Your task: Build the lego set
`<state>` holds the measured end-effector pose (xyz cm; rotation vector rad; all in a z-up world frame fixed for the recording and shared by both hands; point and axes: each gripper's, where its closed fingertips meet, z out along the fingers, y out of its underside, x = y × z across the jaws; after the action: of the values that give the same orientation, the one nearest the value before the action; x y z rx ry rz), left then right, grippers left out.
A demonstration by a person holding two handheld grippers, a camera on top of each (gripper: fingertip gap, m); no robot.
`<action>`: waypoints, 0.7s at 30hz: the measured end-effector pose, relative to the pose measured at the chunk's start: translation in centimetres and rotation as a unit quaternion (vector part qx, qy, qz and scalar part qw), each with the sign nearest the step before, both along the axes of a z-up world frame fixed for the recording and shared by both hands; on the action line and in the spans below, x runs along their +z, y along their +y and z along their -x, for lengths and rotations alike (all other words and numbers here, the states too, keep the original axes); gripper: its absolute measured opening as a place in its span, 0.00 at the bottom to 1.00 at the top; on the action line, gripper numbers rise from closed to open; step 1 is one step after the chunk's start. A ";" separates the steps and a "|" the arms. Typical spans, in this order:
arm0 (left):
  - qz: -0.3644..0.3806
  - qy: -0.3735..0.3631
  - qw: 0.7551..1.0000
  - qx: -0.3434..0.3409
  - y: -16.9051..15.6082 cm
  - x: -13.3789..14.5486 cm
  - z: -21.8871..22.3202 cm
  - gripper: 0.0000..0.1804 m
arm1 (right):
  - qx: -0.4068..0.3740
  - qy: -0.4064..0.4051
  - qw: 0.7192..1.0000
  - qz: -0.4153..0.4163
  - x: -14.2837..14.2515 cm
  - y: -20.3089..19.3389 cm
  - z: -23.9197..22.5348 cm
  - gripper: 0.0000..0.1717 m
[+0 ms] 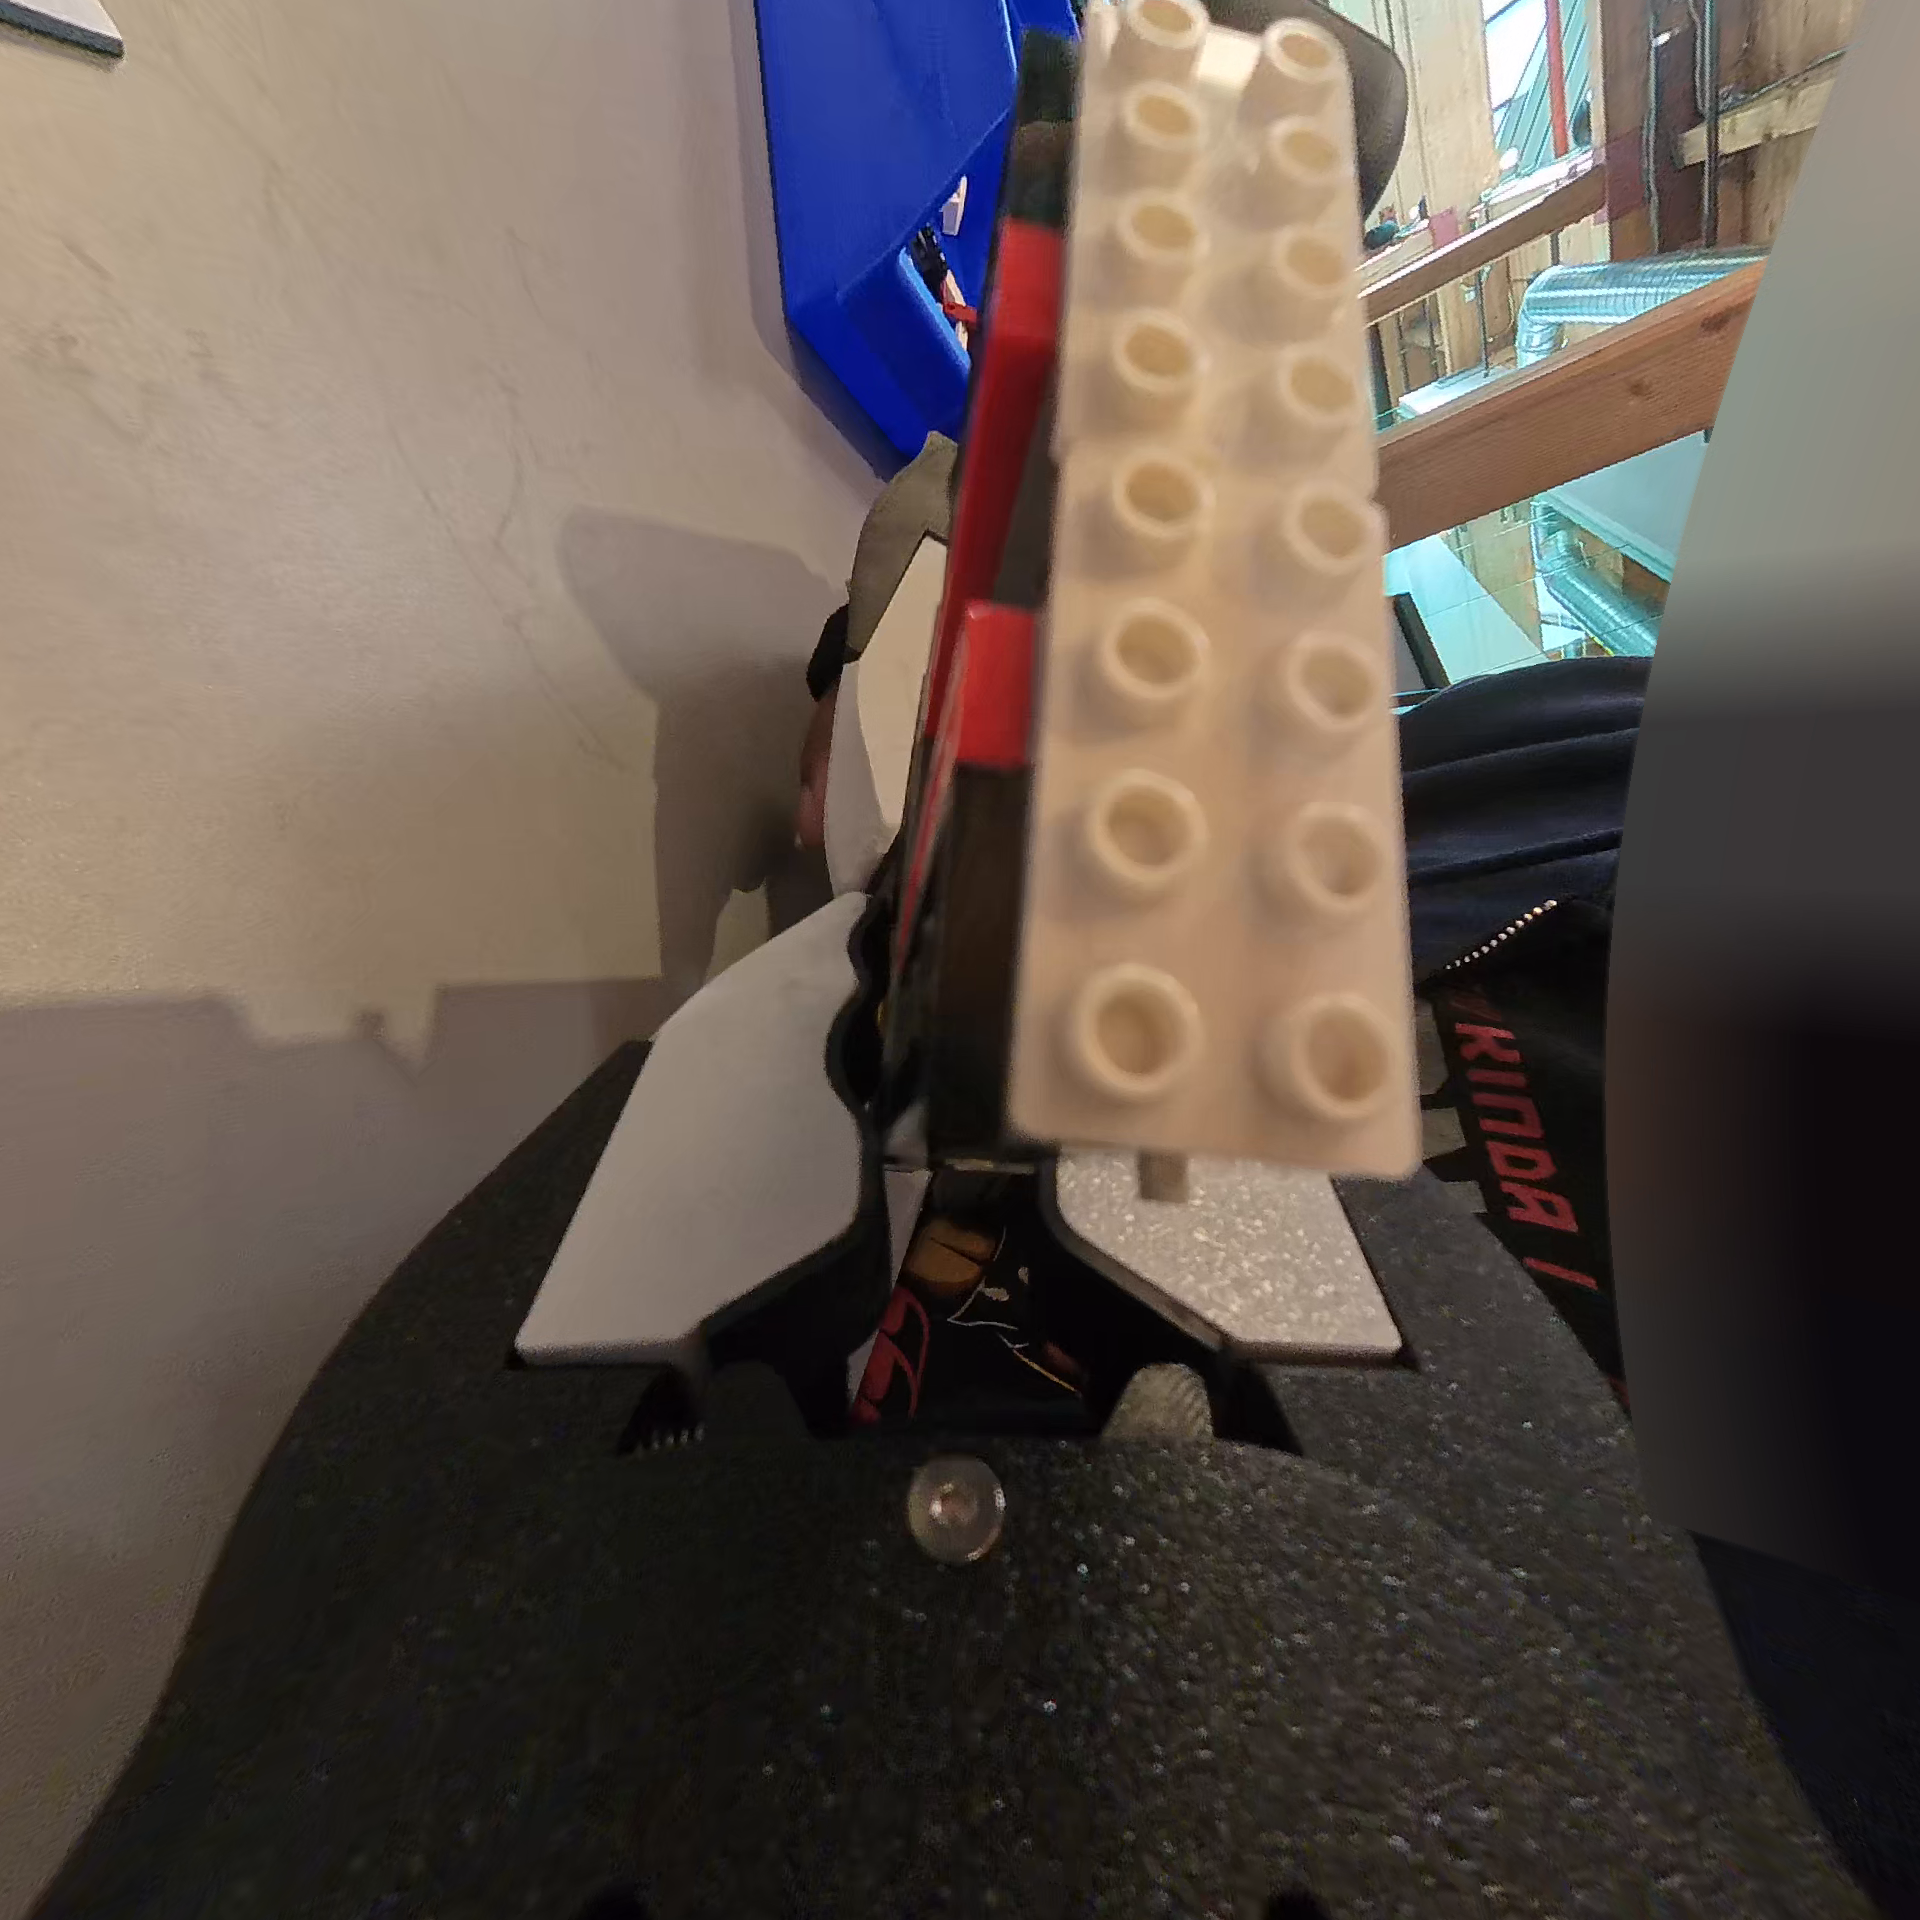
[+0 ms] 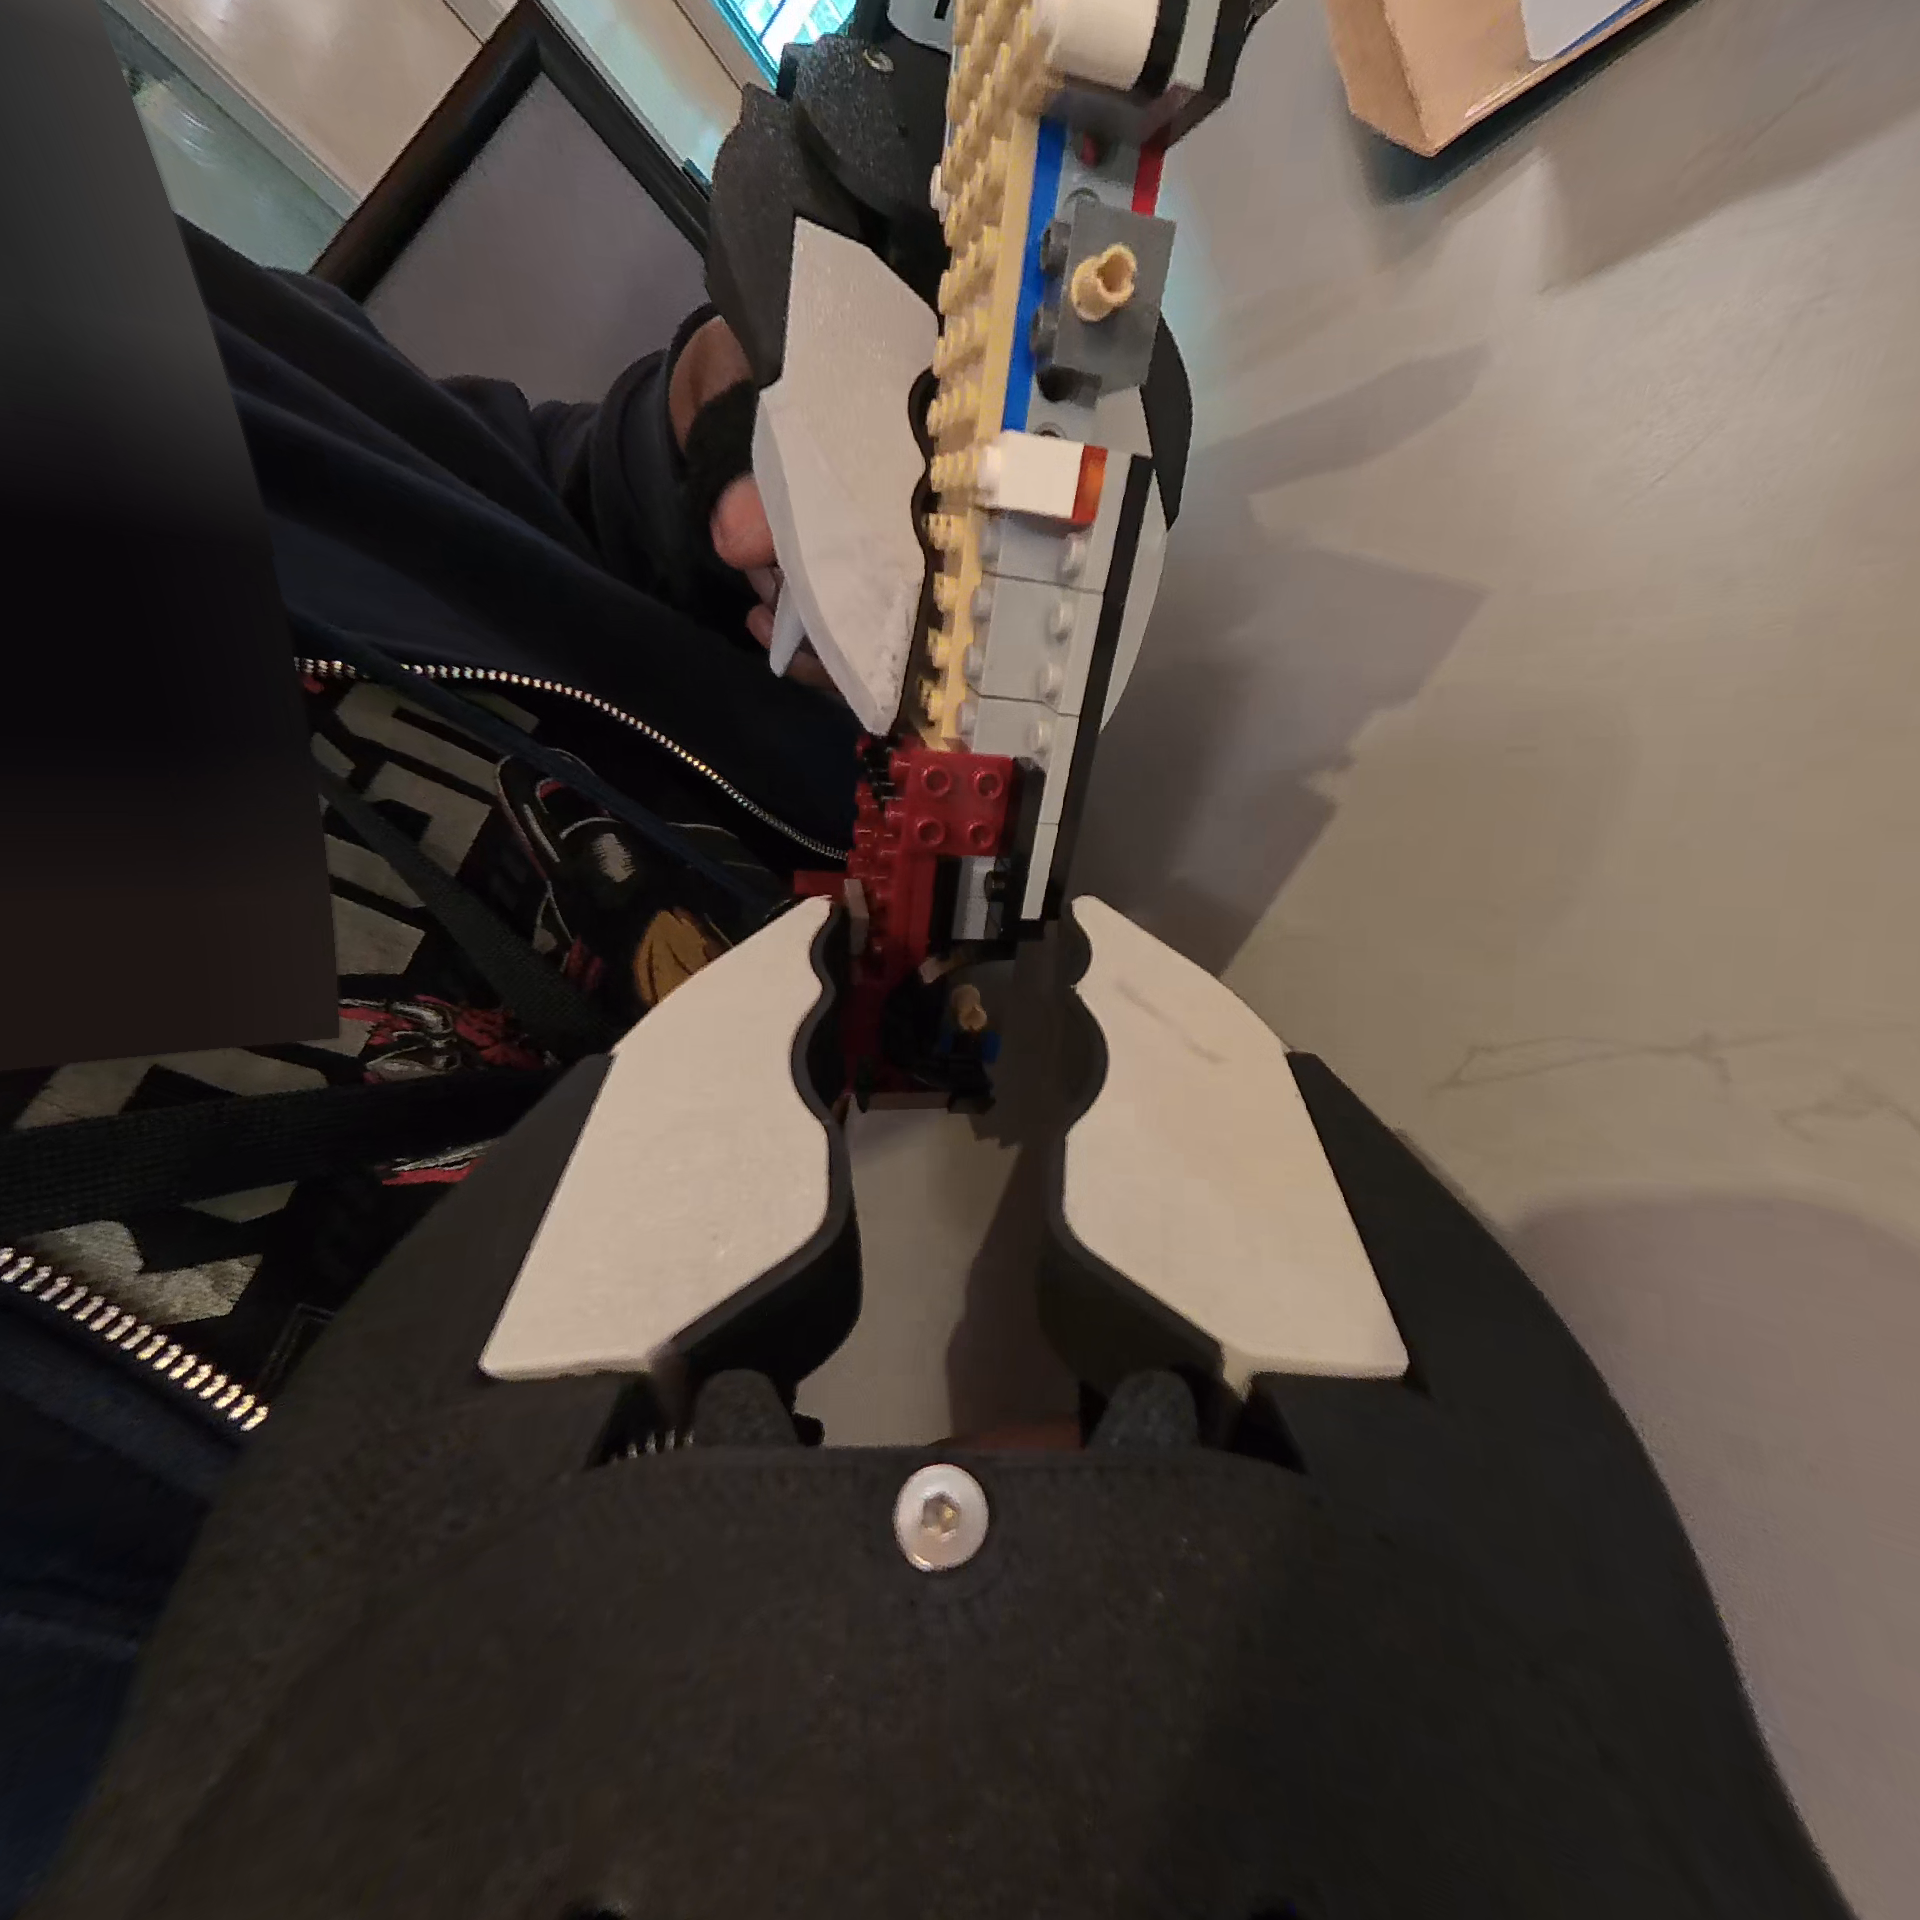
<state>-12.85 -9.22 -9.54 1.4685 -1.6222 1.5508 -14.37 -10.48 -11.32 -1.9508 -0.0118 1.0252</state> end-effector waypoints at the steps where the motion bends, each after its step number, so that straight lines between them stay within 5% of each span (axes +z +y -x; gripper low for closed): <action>1: 0.000 0.000 1.000 0.000 0.0 0.0 0.0 0.13 | 0.000 -0.002 1.000 -0.001 0.0 0.0 0.0 0.22; 21: -0.020 -0.011 1.000 0.011 0.0 0.4 -0.2 0.15 | -0.006 -0.045 0.999 -0.015 -0.2 0.3 -0.1 0.20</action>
<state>-12.64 -9.21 -9.15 1.5002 -1.6635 1.5596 -14.23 -10.22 -11.49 -1.9662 -0.0655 0.9252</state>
